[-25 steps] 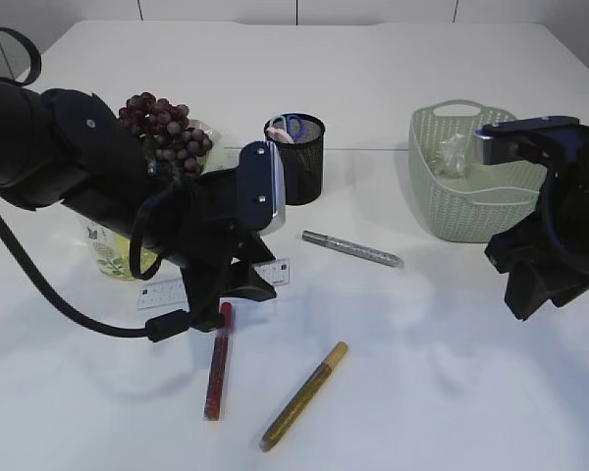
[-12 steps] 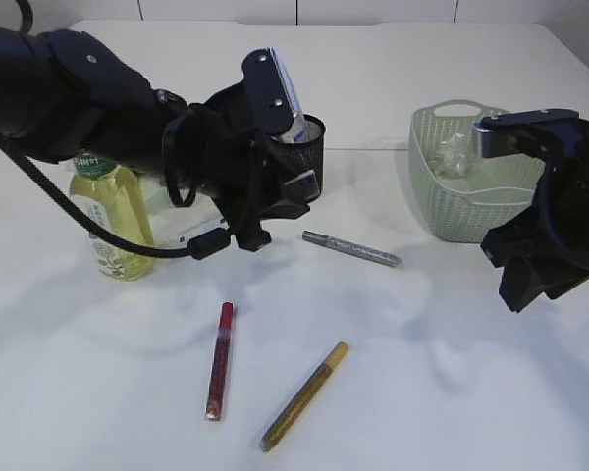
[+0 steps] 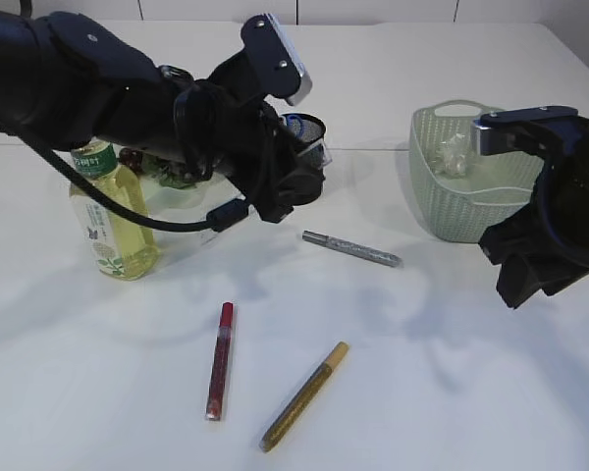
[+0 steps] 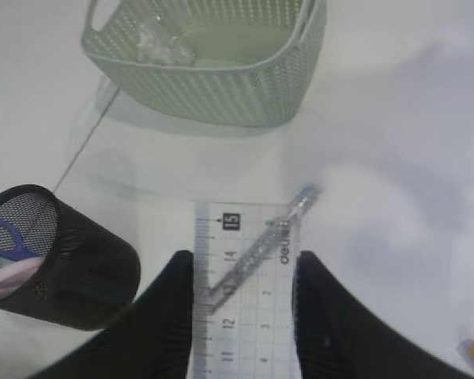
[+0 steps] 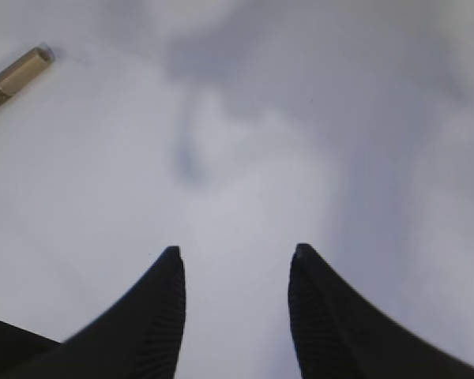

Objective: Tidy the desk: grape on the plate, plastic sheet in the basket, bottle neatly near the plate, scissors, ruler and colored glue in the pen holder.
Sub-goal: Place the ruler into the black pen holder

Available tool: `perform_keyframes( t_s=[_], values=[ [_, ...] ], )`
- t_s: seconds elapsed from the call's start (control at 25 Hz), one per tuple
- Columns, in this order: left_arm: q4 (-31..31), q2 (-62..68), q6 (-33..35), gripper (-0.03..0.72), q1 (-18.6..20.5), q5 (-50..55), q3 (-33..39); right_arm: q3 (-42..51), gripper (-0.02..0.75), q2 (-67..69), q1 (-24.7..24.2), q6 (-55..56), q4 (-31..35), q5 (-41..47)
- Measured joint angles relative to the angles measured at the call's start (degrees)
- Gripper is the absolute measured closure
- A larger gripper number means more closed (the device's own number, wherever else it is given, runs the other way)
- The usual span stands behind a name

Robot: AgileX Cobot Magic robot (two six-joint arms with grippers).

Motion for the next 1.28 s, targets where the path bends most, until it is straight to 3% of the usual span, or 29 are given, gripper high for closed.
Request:
perform_keyframes(
  t_s=[0.6,1.28],
  values=[
    [-10.6,2.9,0.12,0.41,-0.13,-12.55,-8.52,0.0,0.387,0.0,-0.03,-0.22,0.34,-1.15],
    [-11.35,13.34,0.12,0.409,-0.13,-15.81,-23.41,0.0,0.387,0.0,-0.03,-0.34,0.45,-1.82]
  ],
)
